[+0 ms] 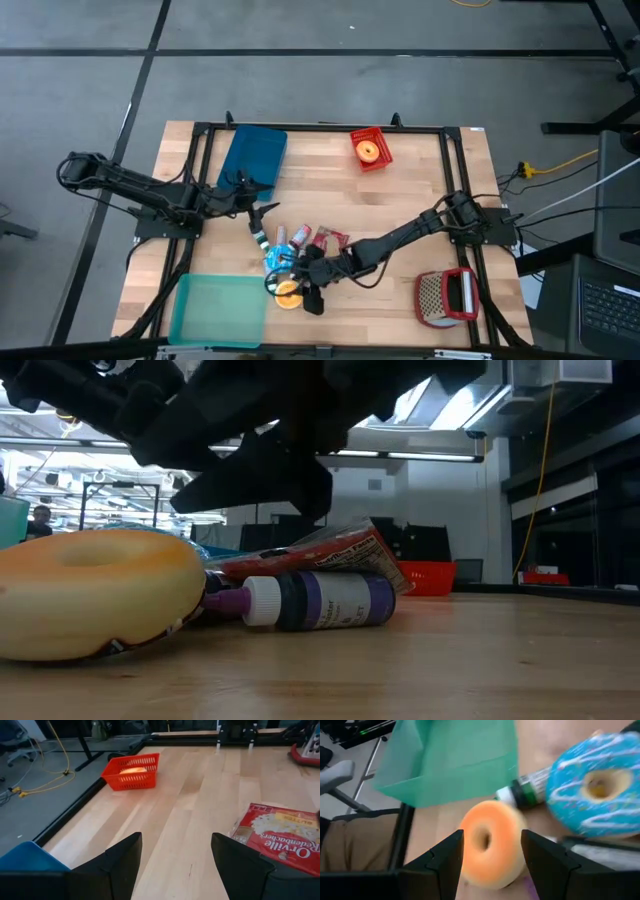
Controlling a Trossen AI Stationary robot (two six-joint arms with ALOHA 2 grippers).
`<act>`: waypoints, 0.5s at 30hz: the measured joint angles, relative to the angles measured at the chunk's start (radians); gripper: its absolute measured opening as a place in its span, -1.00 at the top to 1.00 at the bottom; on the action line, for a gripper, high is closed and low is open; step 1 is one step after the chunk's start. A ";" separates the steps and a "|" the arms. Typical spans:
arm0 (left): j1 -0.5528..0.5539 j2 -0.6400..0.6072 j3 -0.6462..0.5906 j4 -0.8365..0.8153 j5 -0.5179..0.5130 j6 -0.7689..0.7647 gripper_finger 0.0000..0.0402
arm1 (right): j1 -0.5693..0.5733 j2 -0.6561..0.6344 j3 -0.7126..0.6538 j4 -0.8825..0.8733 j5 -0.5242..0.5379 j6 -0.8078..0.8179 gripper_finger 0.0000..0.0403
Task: Pick & Place Food Item
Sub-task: Put the orange donut into the red bin
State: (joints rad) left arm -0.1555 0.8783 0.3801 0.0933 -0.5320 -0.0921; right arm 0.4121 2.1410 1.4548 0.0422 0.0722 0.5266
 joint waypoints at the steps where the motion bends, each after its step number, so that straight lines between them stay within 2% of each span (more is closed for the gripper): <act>1: 0.000 0.000 0.000 0.000 0.000 0.000 -0.17 | 0.005 0.001 0.000 -0.001 0.010 0.014 0.00; 8: 0.000 0.000 0.000 -0.005 -0.008 0.001 -0.17 | 0.007 0.047 0.001 0.007 0.067 0.074 0.00; 15: 0.000 0.000 0.000 -0.019 -0.016 0.001 -0.17 | -0.009 0.112 0.003 0.045 0.035 0.121 0.00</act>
State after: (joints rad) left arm -0.1555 0.8783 0.3801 0.0741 -0.5480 -0.0914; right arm 0.4034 2.2533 1.4574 0.0872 0.1074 0.6476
